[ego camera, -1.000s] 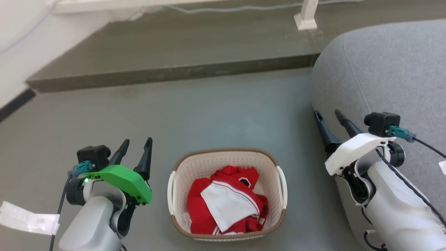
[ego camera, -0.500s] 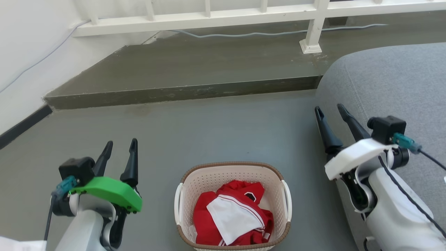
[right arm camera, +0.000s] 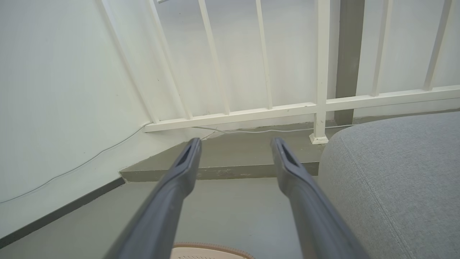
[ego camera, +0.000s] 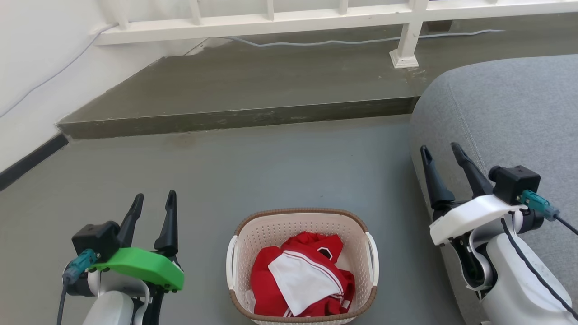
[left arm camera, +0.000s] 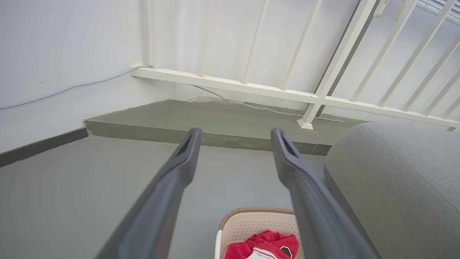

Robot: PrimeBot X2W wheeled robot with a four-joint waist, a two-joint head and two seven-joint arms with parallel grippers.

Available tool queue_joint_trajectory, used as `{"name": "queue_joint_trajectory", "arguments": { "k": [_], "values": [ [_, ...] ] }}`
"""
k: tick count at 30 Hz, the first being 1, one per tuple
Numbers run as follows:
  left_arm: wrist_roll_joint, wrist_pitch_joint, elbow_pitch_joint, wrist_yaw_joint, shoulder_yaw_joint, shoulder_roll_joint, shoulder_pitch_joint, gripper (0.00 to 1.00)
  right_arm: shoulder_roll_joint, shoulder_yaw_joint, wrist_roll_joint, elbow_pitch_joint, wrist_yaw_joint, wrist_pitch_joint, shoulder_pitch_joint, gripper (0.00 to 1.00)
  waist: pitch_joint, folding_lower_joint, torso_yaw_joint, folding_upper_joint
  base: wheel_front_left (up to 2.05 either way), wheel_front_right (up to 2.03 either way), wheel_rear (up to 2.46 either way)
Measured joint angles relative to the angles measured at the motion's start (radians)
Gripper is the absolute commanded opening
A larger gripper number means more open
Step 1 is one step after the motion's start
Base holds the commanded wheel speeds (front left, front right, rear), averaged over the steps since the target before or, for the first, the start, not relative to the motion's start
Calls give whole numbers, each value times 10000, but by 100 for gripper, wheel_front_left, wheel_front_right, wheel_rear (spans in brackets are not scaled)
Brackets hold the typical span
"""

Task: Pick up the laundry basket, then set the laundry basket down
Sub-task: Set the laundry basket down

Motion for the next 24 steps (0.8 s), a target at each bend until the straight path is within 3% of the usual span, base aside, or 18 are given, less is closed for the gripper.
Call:
{"name": "queue_joint_trajectory", "arguments": {
  "k": [24],
  "values": [
    [629, 0, -589, -199, 460, -311, 652, 100, 320, -506, -600, -665, 155, 0, 653, 100, 119, 0, -44, 0, 0, 0, 0]
  ]
}}
